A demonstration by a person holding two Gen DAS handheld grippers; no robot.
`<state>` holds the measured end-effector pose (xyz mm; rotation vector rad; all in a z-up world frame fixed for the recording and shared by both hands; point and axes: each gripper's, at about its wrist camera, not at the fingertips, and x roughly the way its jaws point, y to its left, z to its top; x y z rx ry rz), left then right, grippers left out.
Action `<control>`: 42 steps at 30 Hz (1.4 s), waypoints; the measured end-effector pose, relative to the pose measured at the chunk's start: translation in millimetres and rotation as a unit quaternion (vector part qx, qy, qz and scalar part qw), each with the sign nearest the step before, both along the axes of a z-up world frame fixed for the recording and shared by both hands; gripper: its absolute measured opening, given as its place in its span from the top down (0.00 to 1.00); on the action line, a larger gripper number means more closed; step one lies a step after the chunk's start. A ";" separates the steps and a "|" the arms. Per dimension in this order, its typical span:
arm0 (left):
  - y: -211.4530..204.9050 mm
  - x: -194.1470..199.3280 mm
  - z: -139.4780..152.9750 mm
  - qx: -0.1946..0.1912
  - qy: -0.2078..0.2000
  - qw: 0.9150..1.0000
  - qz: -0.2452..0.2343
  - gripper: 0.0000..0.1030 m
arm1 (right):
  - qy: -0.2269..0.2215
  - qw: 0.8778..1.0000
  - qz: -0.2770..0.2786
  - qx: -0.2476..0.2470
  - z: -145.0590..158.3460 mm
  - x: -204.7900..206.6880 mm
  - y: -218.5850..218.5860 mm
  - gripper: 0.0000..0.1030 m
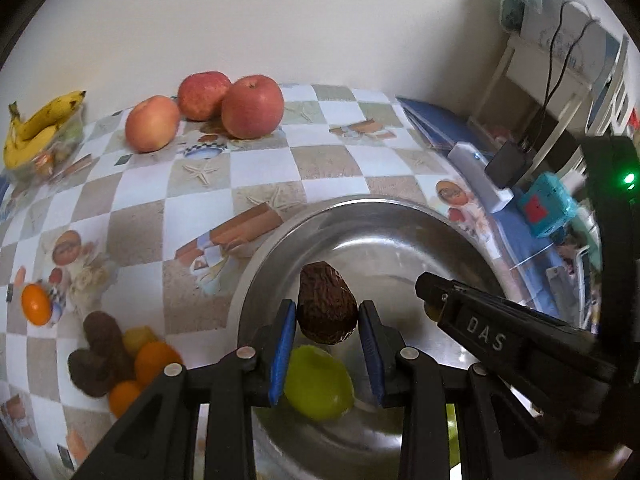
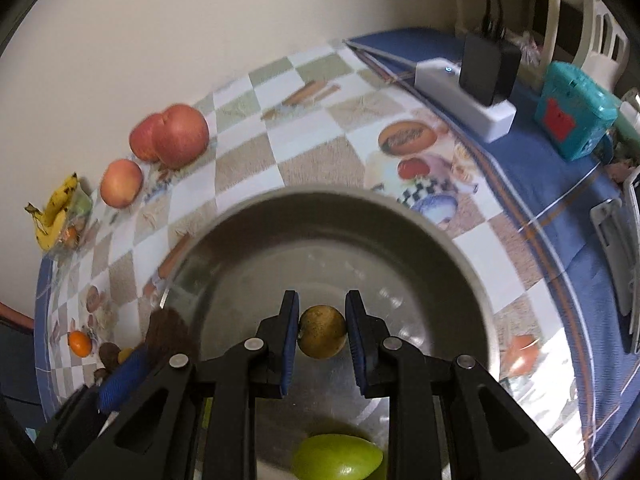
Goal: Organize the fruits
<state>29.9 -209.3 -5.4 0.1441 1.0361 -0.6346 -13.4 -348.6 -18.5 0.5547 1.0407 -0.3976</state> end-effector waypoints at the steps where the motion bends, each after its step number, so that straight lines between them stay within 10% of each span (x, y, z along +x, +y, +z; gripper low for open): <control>1: -1.8 1.7 -4.1 0.005 0.001 1.000 0.000 0.67 | 0.002 1.000 -0.001 0.003 -2.8 0.5 -0.2 0.75; 29: -1.3 3.4 1.8 -0.005 0.011 1.000 -0.009 0.55 | -0.002 1.000 -0.007 -0.019 4.8 6.8 5.3 0.62; 42: 57.9 25.5 17.7 -0.002 0.034 0.994 0.101 0.55 | -0.005 0.999 0.000 -0.036 13.0 6.3 12.2 0.62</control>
